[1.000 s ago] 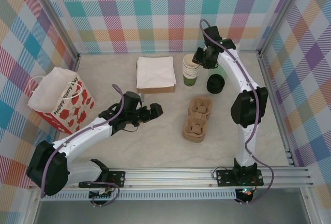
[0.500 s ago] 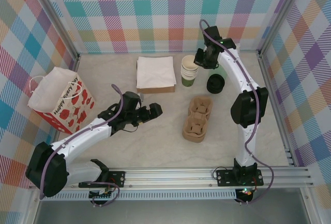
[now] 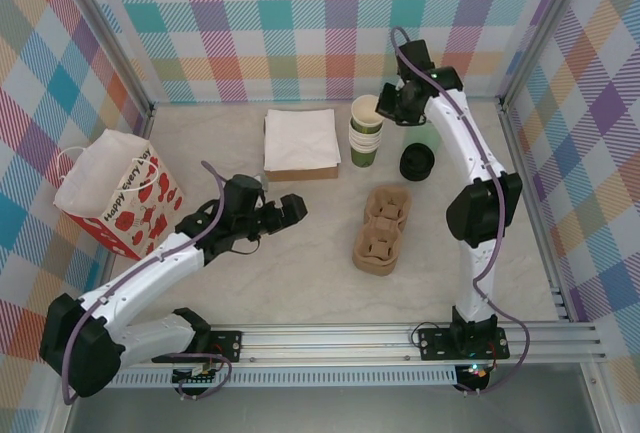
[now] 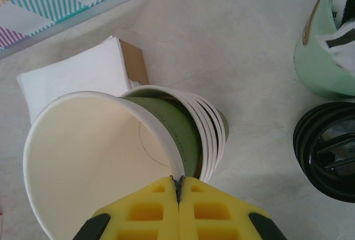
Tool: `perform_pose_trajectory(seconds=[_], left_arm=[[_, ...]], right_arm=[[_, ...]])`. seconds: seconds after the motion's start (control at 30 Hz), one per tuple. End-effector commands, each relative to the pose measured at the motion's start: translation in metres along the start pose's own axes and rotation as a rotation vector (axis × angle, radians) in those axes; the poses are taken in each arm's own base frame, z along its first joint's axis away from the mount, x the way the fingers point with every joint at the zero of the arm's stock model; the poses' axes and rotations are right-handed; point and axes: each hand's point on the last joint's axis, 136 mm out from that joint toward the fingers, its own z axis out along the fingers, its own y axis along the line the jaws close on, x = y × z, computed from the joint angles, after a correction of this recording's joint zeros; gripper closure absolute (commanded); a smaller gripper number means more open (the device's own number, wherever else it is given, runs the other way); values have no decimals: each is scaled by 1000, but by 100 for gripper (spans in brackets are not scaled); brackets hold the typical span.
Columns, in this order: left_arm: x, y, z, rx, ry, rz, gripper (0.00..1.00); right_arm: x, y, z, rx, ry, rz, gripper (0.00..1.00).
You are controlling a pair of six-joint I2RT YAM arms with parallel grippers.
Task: Pack the takeout coffee
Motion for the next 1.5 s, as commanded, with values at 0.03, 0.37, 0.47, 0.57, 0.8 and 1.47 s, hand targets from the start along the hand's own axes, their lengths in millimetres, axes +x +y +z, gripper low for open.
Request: perform_pose_trajectory(seconds=[0.03, 0.37, 0.47, 0.57, 0.8, 1.47], left_arm=[[-10, -10, -18, -6, -43, 30, 0], [-25, -13, -45, -28, -123, 44, 0], [-27, -11, -52, -37, -144, 40, 0], [-27, -6, -59, -55, -160, 39, 0], [-27, 10, -76, -102, -206, 29, 0], [-20, 24, -74, -115, -217, -14, 0]], right_arm=[[-11, 15, -50, -56, -66, -49, 95], [2, 35, -124, -174, -102, -112, 95], [20, 44, -139, -217, -81, -140, 95], [44, 53, -146, -241, -53, -172, 95], [127, 65, -122, -270, 100, -227, 95], [232, 45, -12, -135, 308, -295, 95]])
